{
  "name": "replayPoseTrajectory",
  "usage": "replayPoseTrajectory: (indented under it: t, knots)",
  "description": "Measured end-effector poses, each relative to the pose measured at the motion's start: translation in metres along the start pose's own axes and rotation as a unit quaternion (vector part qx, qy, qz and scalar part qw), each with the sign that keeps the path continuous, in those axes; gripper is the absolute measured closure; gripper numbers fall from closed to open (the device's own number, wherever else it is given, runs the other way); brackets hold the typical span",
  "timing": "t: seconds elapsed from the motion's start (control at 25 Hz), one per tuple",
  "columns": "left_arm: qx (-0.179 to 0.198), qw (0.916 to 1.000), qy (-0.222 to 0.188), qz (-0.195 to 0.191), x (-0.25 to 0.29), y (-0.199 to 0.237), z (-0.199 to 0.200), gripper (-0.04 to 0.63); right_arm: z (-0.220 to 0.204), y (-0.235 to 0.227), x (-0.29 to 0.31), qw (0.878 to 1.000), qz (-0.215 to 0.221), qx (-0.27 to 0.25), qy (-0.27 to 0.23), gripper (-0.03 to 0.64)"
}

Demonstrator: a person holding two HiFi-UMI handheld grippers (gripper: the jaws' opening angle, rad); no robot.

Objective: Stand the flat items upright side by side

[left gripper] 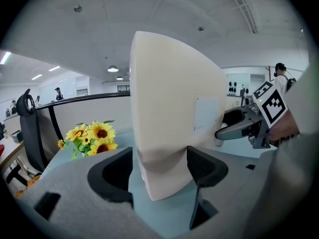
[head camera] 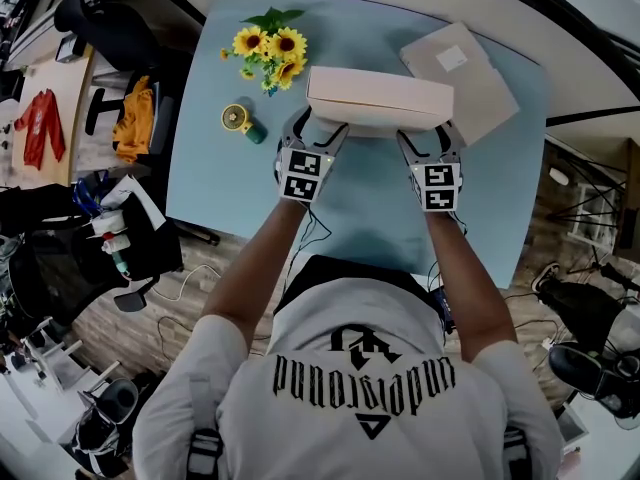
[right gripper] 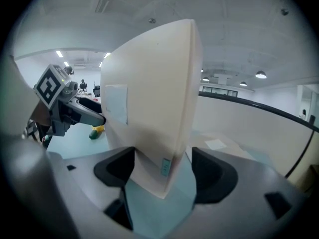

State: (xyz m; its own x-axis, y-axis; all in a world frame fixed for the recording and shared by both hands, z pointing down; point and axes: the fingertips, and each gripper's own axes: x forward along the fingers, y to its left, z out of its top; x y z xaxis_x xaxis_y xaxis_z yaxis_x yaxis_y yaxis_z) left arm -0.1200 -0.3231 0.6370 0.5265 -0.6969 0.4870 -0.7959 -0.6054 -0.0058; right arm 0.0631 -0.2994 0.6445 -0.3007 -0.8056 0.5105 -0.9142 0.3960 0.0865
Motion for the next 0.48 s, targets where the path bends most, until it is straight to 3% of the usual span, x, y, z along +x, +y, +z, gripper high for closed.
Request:
replayPoseTrajectory:
  t: [0.48]
  knots:
    - [0.015, 0.9995, -0.018, -0.019, -0.037, -0.003, 0.008, 0.236, 0.01, 0.01, -0.04, 0.999, -0.026, 0.015, -0.024, 0.247]
